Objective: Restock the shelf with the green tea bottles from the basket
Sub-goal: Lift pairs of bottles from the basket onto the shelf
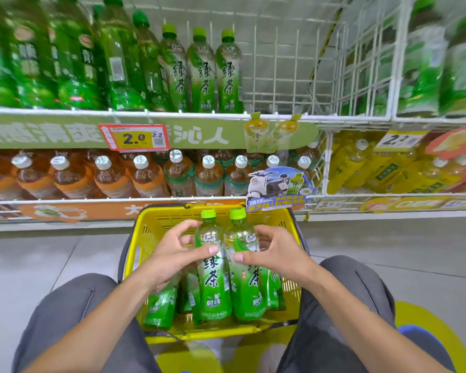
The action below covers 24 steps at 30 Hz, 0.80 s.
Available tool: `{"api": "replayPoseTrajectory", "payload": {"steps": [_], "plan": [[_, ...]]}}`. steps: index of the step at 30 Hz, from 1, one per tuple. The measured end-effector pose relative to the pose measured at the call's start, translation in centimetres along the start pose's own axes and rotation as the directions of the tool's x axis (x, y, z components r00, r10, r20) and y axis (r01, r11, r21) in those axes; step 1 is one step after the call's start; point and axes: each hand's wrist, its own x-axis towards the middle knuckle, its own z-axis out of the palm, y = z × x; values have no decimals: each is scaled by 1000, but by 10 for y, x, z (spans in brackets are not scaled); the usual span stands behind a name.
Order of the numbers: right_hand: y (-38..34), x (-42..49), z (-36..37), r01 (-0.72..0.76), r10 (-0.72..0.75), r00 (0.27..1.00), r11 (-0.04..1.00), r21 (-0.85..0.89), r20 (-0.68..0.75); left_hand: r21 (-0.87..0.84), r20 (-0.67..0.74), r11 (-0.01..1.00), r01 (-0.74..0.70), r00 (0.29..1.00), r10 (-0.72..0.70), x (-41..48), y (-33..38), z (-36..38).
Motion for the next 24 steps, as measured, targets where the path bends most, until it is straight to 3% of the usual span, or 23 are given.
{"api": "replayPoseTrajectory", "payload": {"steps": [8, 13, 18, 24], "plan": [[-132, -22, -59, 330, -333, 935, 943, -48, -124, 103, -28, 930, -354, 933, 358, -31, 168, -2], [-211, -23, -110, 485, -498, 840, 867, -111, -217, 171, -32, 853, -493, 863, 505, -25, 269, 8], [-248, 5, -150, 495, -535, 782, 845, -203, -319, 223, -75, 799, -559, 807, 586, -3, 334, 25], [-257, 57, -187, 388, -433, 816, 901, -192, -382, 211, -116, 824, -526, 824, 555, 49, 364, 43]]}}
